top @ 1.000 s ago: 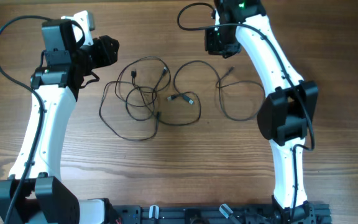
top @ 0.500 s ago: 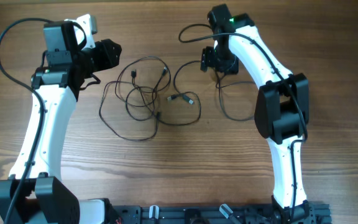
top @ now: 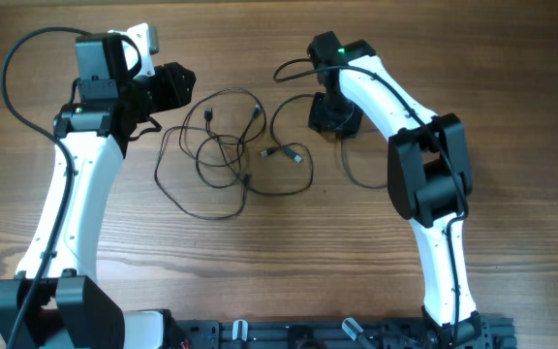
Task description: Untangle cables
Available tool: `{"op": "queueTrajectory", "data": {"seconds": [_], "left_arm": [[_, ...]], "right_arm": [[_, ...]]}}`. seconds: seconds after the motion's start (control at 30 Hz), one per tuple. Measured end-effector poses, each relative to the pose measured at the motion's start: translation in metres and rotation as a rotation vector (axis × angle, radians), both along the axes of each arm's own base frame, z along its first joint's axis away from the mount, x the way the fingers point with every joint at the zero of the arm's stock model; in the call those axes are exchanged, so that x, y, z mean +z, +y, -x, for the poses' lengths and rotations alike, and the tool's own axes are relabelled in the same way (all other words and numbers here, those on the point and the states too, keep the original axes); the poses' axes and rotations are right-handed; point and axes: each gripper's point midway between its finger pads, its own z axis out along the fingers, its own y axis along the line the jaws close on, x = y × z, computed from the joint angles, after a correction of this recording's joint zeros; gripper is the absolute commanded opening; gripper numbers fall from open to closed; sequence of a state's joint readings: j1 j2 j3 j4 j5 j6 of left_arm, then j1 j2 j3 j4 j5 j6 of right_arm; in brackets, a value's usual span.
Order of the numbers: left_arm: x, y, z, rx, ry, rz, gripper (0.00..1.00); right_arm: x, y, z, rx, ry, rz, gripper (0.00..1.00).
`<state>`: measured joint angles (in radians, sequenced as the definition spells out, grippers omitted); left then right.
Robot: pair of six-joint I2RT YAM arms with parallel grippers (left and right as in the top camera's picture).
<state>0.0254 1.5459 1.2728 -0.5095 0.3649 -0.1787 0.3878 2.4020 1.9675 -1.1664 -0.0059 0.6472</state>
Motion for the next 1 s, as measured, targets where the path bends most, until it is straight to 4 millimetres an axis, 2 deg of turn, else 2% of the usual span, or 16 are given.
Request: {"op": "queueTrajectory", "data": {"seconds": [0.07,0.3,0.53,0.6,0.67,0.83,1.0], "left_arm": [[0.0,0.0,0.0,0.0,0.0,0.0,0.5],[-0.001,0.0,0.001,0.0,0.006,0.0,0.5],[-0.002,0.0,0.002,0.0,0.012,0.0,0.5],[-0.002,0.0,0.002,0.0,0.013,0.0,0.49],[-0.003,0.0,0.003,0.0,0.015,0.0,0.5],[-0.004,0.0,0.004,0.0,0.026,0.001,0.49],[-0.005,0.0,0.006,0.0,0.034,0.001,0.49]], "right_arm": [[0.0,0.0,0.001,-0.006,0.004,0.005,0.04],[0.0,-0.004,0.002,-0.007,0.0,0.033,0.04],[0.004,-0.021,0.006,0.038,0.003,0.091,0.04],[0.017,-0.028,0.003,0.053,-0.016,0.088,0.04],[0.039,-0.033,-0.001,0.063,-0.056,0.078,0.04],[0.115,-0.038,-0.005,0.096,-0.205,0.039,0.04],[0.172,-0.042,0.007,0.12,-0.302,0.013,0.04]]}}
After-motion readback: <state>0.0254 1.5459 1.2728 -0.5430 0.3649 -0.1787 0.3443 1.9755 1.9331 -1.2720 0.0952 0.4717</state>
